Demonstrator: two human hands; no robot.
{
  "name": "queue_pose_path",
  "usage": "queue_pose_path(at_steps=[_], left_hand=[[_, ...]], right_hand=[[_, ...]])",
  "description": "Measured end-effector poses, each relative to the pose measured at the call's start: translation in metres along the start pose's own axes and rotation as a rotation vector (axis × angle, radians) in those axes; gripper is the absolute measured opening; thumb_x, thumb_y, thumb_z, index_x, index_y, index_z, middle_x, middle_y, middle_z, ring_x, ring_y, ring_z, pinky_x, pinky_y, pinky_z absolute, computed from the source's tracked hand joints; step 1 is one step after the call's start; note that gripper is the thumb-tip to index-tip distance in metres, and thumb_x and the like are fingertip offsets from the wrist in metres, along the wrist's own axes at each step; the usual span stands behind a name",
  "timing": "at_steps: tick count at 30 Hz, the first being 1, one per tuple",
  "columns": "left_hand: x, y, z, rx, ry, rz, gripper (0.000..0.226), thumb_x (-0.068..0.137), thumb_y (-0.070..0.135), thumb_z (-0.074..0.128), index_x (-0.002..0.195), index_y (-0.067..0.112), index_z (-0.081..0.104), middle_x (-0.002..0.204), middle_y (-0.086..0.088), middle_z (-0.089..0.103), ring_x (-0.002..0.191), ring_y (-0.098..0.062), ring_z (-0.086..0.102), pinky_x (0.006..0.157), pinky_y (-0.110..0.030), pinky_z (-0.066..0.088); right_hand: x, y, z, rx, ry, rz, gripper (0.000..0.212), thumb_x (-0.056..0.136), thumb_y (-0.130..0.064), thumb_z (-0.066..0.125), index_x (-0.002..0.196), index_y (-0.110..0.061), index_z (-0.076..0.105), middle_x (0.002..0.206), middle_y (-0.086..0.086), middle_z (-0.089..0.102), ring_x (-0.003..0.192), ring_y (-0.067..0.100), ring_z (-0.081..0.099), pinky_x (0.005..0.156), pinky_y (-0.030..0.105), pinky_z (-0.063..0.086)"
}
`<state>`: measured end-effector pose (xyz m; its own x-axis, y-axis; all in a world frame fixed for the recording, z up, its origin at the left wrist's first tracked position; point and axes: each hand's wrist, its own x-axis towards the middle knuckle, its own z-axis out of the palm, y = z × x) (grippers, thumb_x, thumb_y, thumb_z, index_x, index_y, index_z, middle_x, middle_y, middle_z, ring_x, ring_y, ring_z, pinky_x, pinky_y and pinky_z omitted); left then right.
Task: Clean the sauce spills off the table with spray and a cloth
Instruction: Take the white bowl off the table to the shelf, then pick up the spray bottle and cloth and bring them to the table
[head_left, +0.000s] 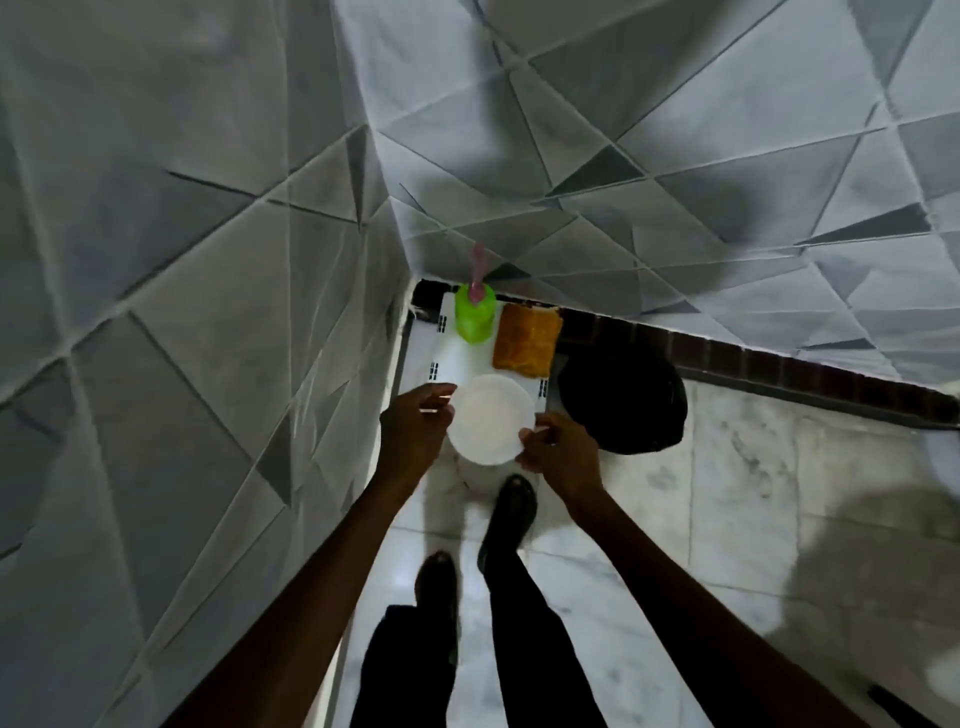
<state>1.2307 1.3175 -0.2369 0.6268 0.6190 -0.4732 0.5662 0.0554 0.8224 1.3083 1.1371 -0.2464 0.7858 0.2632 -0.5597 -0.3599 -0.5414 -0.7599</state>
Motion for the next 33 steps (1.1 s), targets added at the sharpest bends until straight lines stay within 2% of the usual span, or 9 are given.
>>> queue_pose_path(at_steps=[3,6,11,15,21,25,28,31,33], left_hand=[[0.070,-0.034,0.032,-0.025,0.017,-0.085,0.026,0.085,-0.002,0.065,0.100,0.017,0.074,0.088,0.000,0.069,0.082,-0.017,0.065,0.087,-0.047,0.057],[0.126,-0.084,0.059,-0.043,0.075,-0.140,0.023,0.083,-0.005,0.066,0.098,0.010,0.074,0.090,-0.004,0.070,0.088,-0.020,0.066,0.090,-0.046,0.056],[0.204,-0.143,0.087,0.005,0.097,-0.226,0.027,0.084,-0.005,0.062,0.105,0.008,0.074,0.096,-0.004,0.070,0.094,-0.016,0.063,0.093,-0.038,0.054],[0.239,-0.168,0.095,0.105,0.076,-0.221,0.031,0.084,-0.003,0.059,0.108,0.010,0.073,0.105,-0.007,0.073,0.099,-0.017,0.063,0.092,-0.028,0.051],[0.258,-0.187,0.091,0.209,0.017,-0.173,0.029,0.084,-0.001,0.059,0.107,0.010,0.074,0.107,-0.006,0.073,0.102,-0.020,0.065,0.090,-0.032,0.053],[0.259,-0.188,0.089,0.239,-0.048,-0.143,0.029,0.083,-0.002,0.060,0.105,0.010,0.074,0.105,-0.005,0.073,0.101,-0.021,0.066,0.090,-0.038,0.056],[0.262,-0.189,0.085,0.231,-0.092,-0.146,0.028,0.085,-0.002,0.060,0.107,0.011,0.072,0.106,-0.007,0.073,0.101,-0.024,0.067,0.091,-0.044,0.056],[0.259,-0.183,0.080,0.315,-0.095,-0.008,0.030,0.089,-0.001,0.059,0.118,0.005,0.066,0.114,-0.014,0.068,0.108,-0.031,0.064,0.092,-0.046,0.054],[0.252,-0.172,0.077,0.355,-0.096,0.127,0.038,0.095,0.007,0.058,0.133,0.006,0.055,0.129,-0.016,0.059,0.117,-0.027,0.059,0.097,-0.039,0.051]], right_hand=[[0.076,0.031,0.023,0.041,0.022,0.130,0.020,0.093,-0.007,0.072,0.087,-0.023,0.060,0.074,0.000,0.069,0.064,0.022,0.070,0.078,0.047,0.062],[0.139,0.070,0.052,0.055,0.047,0.225,0.020,0.091,-0.007,0.073,0.083,-0.019,0.060,0.076,0.003,0.069,0.075,0.029,0.071,0.082,0.053,0.061],[0.219,0.118,0.095,-0.005,0.045,0.252,0.018,0.089,-0.014,0.076,0.084,-0.025,0.062,0.082,0.007,0.075,0.081,0.030,0.076,0.082,0.053,0.062],[0.250,0.135,0.118,0.015,0.052,0.300,0.014,0.093,-0.010,0.071,0.105,-0.008,0.063,0.098,0.017,0.075,0.077,0.028,0.075,0.081,0.048,0.063],[0.258,0.151,0.132,0.052,0.045,0.284,0.019,0.091,-0.002,0.072,0.108,-0.002,0.062,0.103,0.026,0.072,0.074,0.027,0.072,0.071,0.039,0.064],[0.261,0.152,0.128,0.011,0.054,0.295,0.021,0.089,0.000,0.073,0.108,-0.001,0.064,0.104,0.027,0.072,0.084,0.036,0.074,0.078,0.050,0.063],[0.271,0.155,0.128,-0.001,-0.001,0.370,0.021,0.088,-0.004,0.075,0.107,-0.007,0.065,0.107,0.024,0.073,0.095,0.037,0.074,0.084,0.052,0.062],[0.272,0.151,0.118,-0.122,-0.045,0.318,0.029,0.086,-0.013,0.080,0.111,-0.008,0.066,0.100,0.019,0.076,0.093,0.032,0.074,0.088,0.050,0.060],[0.272,0.140,0.103,-0.223,0.037,0.231,0.030,0.087,-0.014,0.079,0.113,-0.006,0.066,0.101,0.014,0.075,0.093,0.029,0.073,0.086,0.046,0.059]])
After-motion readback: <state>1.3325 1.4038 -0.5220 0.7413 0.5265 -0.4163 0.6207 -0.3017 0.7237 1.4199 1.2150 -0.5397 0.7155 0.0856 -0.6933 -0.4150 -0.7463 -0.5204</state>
